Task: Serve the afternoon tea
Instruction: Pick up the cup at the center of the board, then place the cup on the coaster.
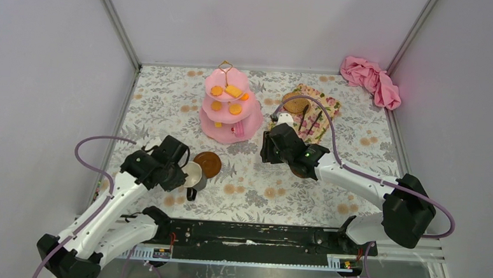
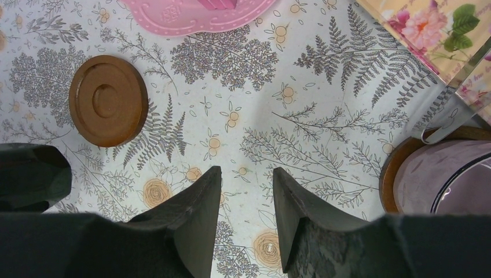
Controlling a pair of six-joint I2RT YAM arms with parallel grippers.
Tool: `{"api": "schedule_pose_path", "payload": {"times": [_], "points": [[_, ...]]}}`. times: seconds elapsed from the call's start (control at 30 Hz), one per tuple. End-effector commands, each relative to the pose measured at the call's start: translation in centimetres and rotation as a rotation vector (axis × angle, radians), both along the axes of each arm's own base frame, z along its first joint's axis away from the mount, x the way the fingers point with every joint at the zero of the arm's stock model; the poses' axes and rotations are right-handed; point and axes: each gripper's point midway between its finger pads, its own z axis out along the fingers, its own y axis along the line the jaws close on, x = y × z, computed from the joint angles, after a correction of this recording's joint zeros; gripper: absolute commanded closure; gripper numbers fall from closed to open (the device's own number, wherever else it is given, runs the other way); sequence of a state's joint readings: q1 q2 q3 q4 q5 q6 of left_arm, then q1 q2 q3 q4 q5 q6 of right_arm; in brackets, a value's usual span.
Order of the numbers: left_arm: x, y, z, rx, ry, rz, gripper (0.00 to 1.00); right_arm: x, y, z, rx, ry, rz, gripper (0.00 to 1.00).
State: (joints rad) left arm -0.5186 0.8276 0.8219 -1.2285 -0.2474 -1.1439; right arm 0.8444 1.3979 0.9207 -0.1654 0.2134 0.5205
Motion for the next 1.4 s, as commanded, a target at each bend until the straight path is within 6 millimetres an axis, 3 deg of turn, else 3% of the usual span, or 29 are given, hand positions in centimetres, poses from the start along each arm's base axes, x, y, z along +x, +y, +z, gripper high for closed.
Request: {"api": "schedule_pose_path", "payload": {"times": [0.0,0.23,0.47,0.83,1.37], "points": [[3.3,-1.1,2.9,-0.015,-0.124,-0.015,1.0,0.1,1.0,1.7,0.047,-0.041,0.021,0.54],[6.9,-2.8,4.0,0.009,-0.166,-0.083,1.0,0.2,0.9,1.7,0.04,-0.044,0.022,0.54],[9.3,-3.7,3.8,0.014,-0.169,-0.121,1.0,0.3,0.7,2.1,0.03,-0.057,0.024,0.54],[10.9,-3.6,2.6,-0.021,-0.154,-0.135,1.0,0.4,0.9,2.4,0.031,-0.065,0.032,0.54],[10.7,-2.5,0.5,0.01,-0.103,-0.122,1.0,0.0,1.0,2.3,0.045,-0.055,0.044,0.54]]}}
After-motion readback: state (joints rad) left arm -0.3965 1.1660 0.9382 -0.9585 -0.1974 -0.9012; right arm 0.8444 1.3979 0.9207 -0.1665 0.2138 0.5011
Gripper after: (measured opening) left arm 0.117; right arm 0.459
